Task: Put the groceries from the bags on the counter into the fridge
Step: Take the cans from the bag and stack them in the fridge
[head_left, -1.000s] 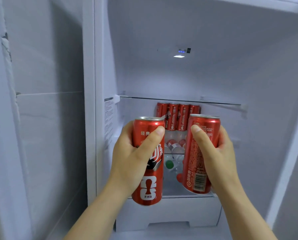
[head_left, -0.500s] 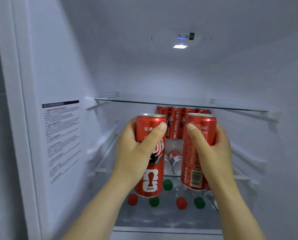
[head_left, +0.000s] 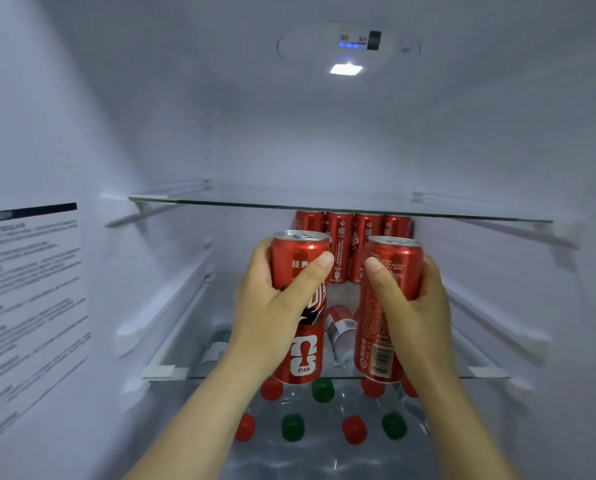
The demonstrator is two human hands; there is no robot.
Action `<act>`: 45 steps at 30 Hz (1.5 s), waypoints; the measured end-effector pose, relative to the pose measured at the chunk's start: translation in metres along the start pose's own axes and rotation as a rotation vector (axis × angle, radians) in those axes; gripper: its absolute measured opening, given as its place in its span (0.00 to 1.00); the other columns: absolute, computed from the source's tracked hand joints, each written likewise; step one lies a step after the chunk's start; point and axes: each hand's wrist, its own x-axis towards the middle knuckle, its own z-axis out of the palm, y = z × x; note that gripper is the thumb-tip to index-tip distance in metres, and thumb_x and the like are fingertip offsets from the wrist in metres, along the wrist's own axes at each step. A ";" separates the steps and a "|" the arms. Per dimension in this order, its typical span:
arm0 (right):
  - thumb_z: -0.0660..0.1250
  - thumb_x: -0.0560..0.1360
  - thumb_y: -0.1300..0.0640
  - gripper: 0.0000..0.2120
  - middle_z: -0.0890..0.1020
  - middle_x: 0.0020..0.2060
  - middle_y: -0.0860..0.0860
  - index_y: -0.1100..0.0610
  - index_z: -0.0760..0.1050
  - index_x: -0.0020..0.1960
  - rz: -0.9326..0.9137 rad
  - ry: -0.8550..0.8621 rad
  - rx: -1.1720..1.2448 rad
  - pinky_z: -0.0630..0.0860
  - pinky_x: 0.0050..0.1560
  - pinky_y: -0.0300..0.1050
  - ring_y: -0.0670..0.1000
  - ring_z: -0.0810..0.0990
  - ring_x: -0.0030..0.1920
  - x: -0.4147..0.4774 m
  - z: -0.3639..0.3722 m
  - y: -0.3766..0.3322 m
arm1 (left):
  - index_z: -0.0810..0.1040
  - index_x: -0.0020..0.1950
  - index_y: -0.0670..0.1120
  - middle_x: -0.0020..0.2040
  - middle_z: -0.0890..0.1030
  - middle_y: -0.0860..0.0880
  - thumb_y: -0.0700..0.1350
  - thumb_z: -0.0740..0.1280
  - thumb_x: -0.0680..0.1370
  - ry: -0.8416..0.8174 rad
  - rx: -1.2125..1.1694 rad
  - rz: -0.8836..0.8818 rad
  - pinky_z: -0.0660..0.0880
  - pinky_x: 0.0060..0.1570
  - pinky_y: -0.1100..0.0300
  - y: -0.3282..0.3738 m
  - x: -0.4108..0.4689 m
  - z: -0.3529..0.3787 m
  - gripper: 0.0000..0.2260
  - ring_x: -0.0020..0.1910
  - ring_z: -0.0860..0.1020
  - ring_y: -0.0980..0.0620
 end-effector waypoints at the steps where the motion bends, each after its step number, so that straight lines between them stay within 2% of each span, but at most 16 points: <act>1: 0.66 0.66 0.36 0.16 0.79 0.45 0.34 0.35 0.70 0.52 -0.001 -0.002 -0.004 0.71 0.41 0.34 0.30 0.77 0.45 0.001 0.000 0.002 | 0.74 0.56 0.55 0.47 0.82 0.56 0.58 0.68 0.66 -0.003 -0.006 0.005 0.76 0.36 0.71 -0.002 0.002 0.001 0.20 0.44 0.82 0.62; 5: 0.66 0.67 0.37 0.16 0.78 0.46 0.28 0.37 0.70 0.53 -0.026 0.009 -0.006 0.72 0.42 0.34 0.31 0.78 0.46 0.005 0.001 0.009 | 0.74 0.58 0.55 0.47 0.82 0.56 0.57 0.69 0.67 -0.011 -0.025 0.014 0.76 0.36 0.72 -0.012 0.007 0.002 0.20 0.44 0.82 0.62; 9: 0.66 0.67 0.39 0.18 0.79 0.46 0.30 0.38 0.69 0.56 -0.065 0.006 -0.009 0.75 0.37 0.28 0.32 0.79 0.47 0.008 0.001 0.014 | 0.72 0.60 0.54 0.49 0.81 0.56 0.57 0.68 0.68 -0.020 -0.027 0.030 0.75 0.37 0.73 -0.020 0.012 0.005 0.22 0.46 0.81 0.63; 15: 0.67 0.68 0.40 0.20 0.79 0.46 0.31 0.38 0.67 0.58 -0.085 -0.020 -0.031 0.74 0.39 0.23 0.30 0.78 0.48 0.020 -0.002 0.029 | 0.70 0.55 0.62 0.48 0.81 0.61 0.60 0.67 0.68 -0.034 0.049 0.044 0.76 0.40 0.73 -0.032 0.024 0.009 0.17 0.47 0.80 0.65; 17: 0.67 0.70 0.42 0.17 0.79 0.47 0.30 0.36 0.66 0.57 -0.077 -0.033 -0.040 0.75 0.39 0.24 0.31 0.78 0.48 0.026 -0.003 0.034 | 0.68 0.57 0.63 0.48 0.80 0.61 0.59 0.67 0.69 -0.054 0.068 0.036 0.74 0.39 0.74 -0.035 0.028 0.009 0.18 0.47 0.79 0.67; 19: 0.67 0.71 0.42 0.17 0.80 0.48 0.36 0.38 0.66 0.57 -0.062 -0.039 -0.061 0.76 0.38 0.28 0.33 0.79 0.48 0.033 -0.006 0.038 | 0.65 0.60 0.61 0.51 0.78 0.60 0.59 0.67 0.70 -0.078 0.085 0.030 0.74 0.38 0.76 -0.037 0.031 0.009 0.21 0.47 0.78 0.68; 24: 0.66 0.71 0.40 0.27 0.77 0.51 0.40 0.48 0.62 0.65 -0.013 -0.070 -0.153 0.75 0.50 0.42 0.40 0.78 0.50 0.059 -0.014 0.049 | 0.63 0.66 0.55 0.54 0.76 0.59 0.56 0.66 0.73 -0.099 0.128 0.034 0.72 0.38 0.79 -0.037 0.034 0.012 0.24 0.50 0.77 0.62; 27: 0.65 0.75 0.42 0.29 0.75 0.53 0.43 0.52 0.59 0.70 0.043 -0.098 -0.238 0.70 0.48 0.41 0.45 0.75 0.50 0.078 -0.021 0.055 | 0.62 0.68 0.53 0.54 0.75 0.59 0.56 0.66 0.74 -0.108 0.148 0.035 0.72 0.37 0.79 -0.038 0.036 0.013 0.25 0.49 0.77 0.62; 29: 0.64 0.76 0.44 0.28 0.74 0.54 0.46 0.55 0.60 0.70 0.081 -0.096 -0.286 0.67 0.40 0.34 0.45 0.73 0.49 0.088 -0.024 0.059 | 0.62 0.68 0.53 0.55 0.75 0.58 0.58 0.65 0.72 -0.116 0.155 0.026 0.73 0.37 0.77 -0.039 0.037 0.013 0.27 0.50 0.77 0.62; 31: 0.64 0.77 0.44 0.27 0.74 0.51 0.47 0.57 0.62 0.68 0.100 -0.073 -0.305 0.67 0.38 0.33 0.44 0.73 0.45 0.093 -0.024 0.064 | 0.61 0.68 0.54 0.56 0.75 0.59 0.59 0.64 0.72 -0.123 0.166 0.015 0.73 0.36 0.76 -0.040 0.038 0.013 0.28 0.51 0.76 0.62; 36: 0.65 0.74 0.39 0.26 0.76 0.53 0.49 0.55 0.68 0.63 0.074 -0.015 -0.404 0.75 0.48 0.45 0.51 0.78 0.53 0.088 -0.027 0.088 | 0.60 0.69 0.54 0.57 0.75 0.56 0.61 0.63 0.70 -0.118 0.174 0.008 0.71 0.40 0.72 -0.040 0.037 0.014 0.30 0.52 0.76 0.61; 38: 0.70 0.70 0.39 0.29 0.75 0.56 0.50 0.55 0.68 0.63 0.008 0.089 -0.526 0.75 0.49 0.47 0.50 0.76 0.54 0.086 -0.032 0.091 | 0.60 0.69 0.55 0.57 0.75 0.57 0.61 0.63 0.70 -0.115 0.170 0.005 0.71 0.41 0.72 -0.041 0.036 0.014 0.30 0.52 0.76 0.61; 40: 0.75 0.68 0.43 0.27 0.75 0.51 0.50 0.56 0.68 0.59 -0.091 0.223 -0.590 0.74 0.45 0.45 0.49 0.75 0.48 0.083 -0.035 0.086 | 0.60 0.69 0.55 0.57 0.75 0.57 0.62 0.63 0.70 -0.107 0.167 0.005 0.71 0.41 0.72 -0.041 0.035 0.015 0.30 0.52 0.76 0.61; 41: 0.75 0.69 0.47 0.22 0.76 0.46 0.49 0.55 0.69 0.54 -0.153 0.243 -0.591 0.73 0.41 0.43 0.48 0.75 0.42 0.080 -0.035 0.082 | 0.60 0.68 0.55 0.57 0.75 0.57 0.62 0.63 0.70 -0.102 0.167 0.008 0.71 0.41 0.71 -0.041 0.035 0.016 0.30 0.52 0.76 0.61; 43: 0.73 0.72 0.54 0.10 0.78 0.35 0.47 0.55 0.72 0.44 -0.253 0.119 -0.569 0.72 0.35 0.39 0.46 0.76 0.35 0.077 -0.032 0.076 | 0.61 0.67 0.56 0.56 0.75 0.57 0.62 0.63 0.70 -0.090 0.170 0.013 0.71 0.40 0.71 -0.042 0.035 0.017 0.29 0.52 0.76 0.61; 45: 0.71 0.73 0.55 0.06 0.79 0.32 0.46 0.54 0.76 0.40 -0.278 -0.077 -0.566 0.76 0.35 0.38 0.44 0.78 0.33 0.072 -0.025 0.074 | 0.61 0.67 0.56 0.56 0.75 0.57 0.61 0.63 0.70 -0.084 0.171 0.015 0.72 0.39 0.71 -0.043 0.035 0.018 0.27 0.51 0.77 0.61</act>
